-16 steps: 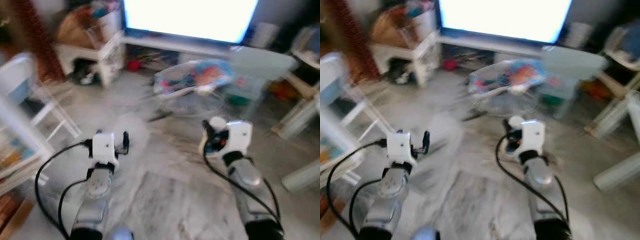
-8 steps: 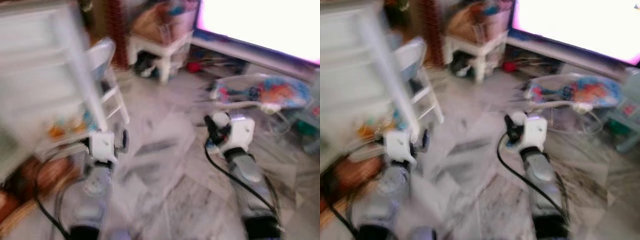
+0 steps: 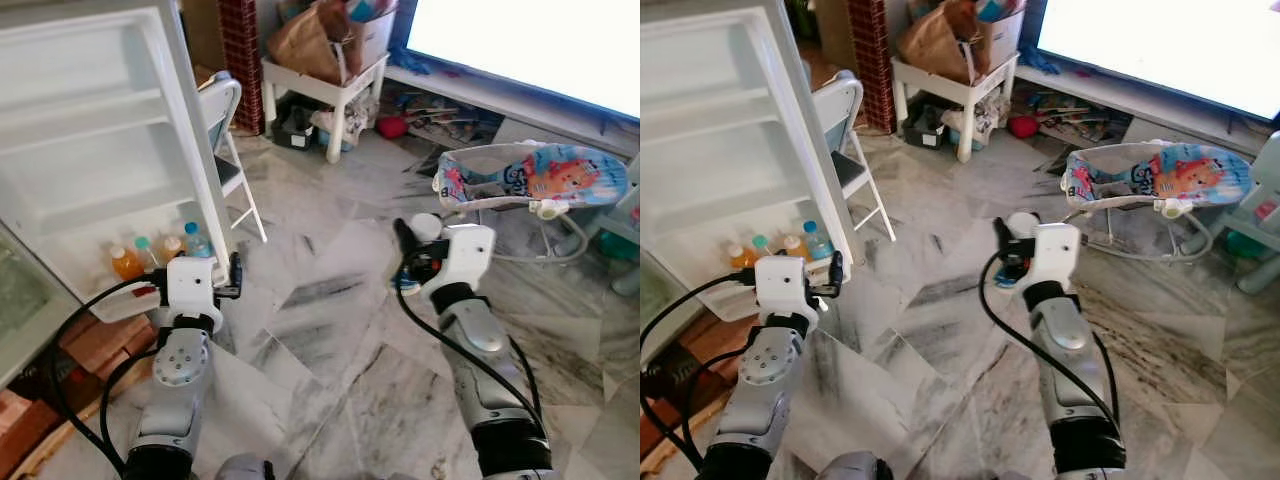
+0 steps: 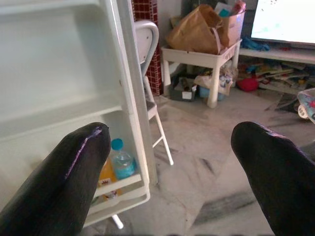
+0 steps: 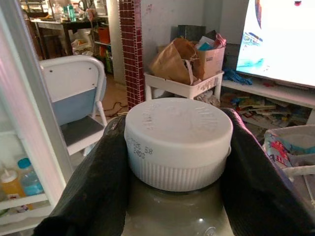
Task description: Restocking fridge
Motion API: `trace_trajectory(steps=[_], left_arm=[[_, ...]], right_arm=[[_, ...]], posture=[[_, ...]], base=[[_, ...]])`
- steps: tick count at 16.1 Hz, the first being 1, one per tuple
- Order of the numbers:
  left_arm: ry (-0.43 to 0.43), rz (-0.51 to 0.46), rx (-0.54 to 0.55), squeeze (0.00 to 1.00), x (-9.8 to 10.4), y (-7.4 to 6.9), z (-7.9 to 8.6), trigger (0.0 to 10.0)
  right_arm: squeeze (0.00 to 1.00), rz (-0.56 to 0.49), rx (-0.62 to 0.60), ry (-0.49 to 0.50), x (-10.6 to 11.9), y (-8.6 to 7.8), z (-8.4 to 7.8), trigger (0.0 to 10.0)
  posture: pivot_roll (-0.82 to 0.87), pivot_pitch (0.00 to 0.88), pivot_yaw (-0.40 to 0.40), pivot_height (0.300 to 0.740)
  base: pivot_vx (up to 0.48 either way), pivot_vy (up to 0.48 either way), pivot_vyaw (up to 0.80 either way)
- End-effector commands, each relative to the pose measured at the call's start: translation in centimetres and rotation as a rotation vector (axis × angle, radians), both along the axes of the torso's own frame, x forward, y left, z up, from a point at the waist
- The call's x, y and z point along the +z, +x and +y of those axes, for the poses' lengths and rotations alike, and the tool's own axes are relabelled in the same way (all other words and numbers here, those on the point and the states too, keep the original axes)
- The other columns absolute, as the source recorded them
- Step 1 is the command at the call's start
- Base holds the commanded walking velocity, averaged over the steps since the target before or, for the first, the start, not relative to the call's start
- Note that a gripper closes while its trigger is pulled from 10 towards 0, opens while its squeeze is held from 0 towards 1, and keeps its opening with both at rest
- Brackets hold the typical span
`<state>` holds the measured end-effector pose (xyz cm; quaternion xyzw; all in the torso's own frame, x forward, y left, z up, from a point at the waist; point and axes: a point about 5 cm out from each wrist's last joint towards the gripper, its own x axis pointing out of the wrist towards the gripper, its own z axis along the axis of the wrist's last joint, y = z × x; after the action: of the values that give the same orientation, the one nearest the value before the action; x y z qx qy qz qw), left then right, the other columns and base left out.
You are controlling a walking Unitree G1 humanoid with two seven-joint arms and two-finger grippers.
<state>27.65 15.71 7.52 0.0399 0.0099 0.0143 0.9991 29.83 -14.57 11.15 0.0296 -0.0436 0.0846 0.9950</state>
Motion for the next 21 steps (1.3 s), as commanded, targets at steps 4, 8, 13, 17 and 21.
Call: trace_trajectory(steps=[4,8,13,17,21], left_arm=[[0.004,-0.014,-0.015,0.00,0.38,-0.12,-0.34,10.0],[0.001,-0.008,-0.020,0.00,0.17,-0.37,-0.72,10.0],[0.001,0.003,-0.023,0.00,-0.03,-0.47,-0.92,10.0],[0.000,0.006,-0.021,0.00,-0.07,-0.49,-0.91,10.0],[0.004,0.006,-0.024,0.00,-0.09,-0.46,-0.89,10.0]], right_arm=[[0.00,-0.058,0.006,-0.007,1.22,0.52,0.25,10.0],[0.00,-0.052,0.009,-0.005,1.08,0.43,0.29,10.0],[0.00,-0.046,0.004,-0.014,0.81,0.23,0.09,10.0],[0.00,-0.045,-0.002,-0.020,0.76,0.28,-0.05,10.0],[0.00,-0.052,-0.017,-0.037,0.88,0.40,-0.25,10.0]], posture=[[0.12,0.049,-0.040,0.740],[0.12,0.051,-0.046,0.740],[0.12,0.047,-0.055,0.740],[0.12,0.045,-0.058,0.740],[0.12,0.041,-0.058,0.740]], base=[[0.000,0.480,0.00],[0.000,0.480,0.00],[0.000,0.430,0.00],[0.000,0.449,0.00],[0.000,0.480,0.00]])
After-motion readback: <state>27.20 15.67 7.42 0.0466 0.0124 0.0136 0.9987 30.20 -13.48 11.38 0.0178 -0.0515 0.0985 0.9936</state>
